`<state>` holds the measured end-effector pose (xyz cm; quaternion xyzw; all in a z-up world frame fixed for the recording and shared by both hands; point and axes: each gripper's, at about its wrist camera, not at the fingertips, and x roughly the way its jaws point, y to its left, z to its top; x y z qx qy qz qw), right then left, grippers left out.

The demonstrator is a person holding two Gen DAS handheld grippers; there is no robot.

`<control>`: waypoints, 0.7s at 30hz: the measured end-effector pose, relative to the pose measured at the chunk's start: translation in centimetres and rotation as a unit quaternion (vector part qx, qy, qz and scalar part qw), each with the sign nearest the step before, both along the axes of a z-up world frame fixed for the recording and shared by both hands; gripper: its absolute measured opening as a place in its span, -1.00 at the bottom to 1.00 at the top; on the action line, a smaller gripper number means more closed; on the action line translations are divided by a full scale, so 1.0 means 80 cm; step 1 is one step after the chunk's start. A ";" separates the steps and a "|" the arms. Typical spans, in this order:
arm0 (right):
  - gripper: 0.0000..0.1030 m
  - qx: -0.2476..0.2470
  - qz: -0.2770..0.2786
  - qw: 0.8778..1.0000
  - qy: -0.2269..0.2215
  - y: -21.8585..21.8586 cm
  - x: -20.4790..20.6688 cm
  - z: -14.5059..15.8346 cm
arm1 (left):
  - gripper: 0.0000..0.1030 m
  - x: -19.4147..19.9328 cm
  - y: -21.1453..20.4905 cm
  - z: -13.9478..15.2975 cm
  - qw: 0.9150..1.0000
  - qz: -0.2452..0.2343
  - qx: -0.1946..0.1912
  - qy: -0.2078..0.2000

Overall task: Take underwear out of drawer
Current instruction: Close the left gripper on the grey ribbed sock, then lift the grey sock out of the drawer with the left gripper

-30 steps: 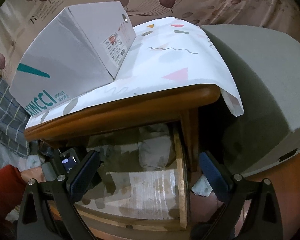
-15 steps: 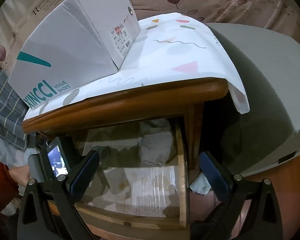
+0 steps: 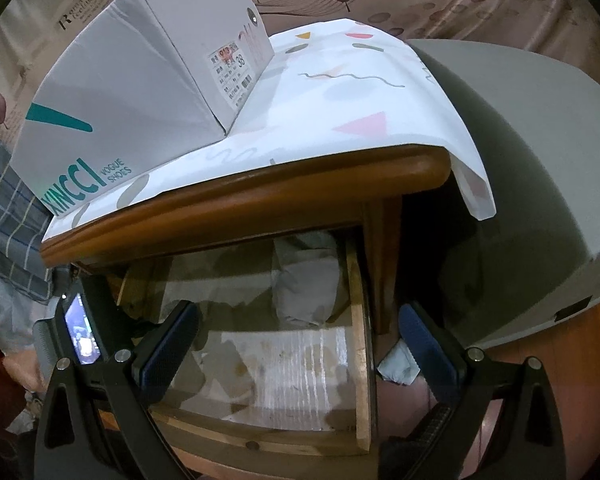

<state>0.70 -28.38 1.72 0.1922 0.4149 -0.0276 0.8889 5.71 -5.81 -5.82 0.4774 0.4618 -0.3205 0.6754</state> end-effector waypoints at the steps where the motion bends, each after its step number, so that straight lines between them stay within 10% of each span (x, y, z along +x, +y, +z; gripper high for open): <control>1: 0.93 -0.001 0.000 1.000 0.001 0.000 0.000 0.000 | -0.65 -0.010 -0.001 0.005 1.000 0.005 -0.001 -0.003; 21: 0.93 -0.038 0.017 0.999 0.011 0.015 0.002 -0.004 | -0.65 -0.042 0.025 0.066 0.987 0.143 -0.078 -0.016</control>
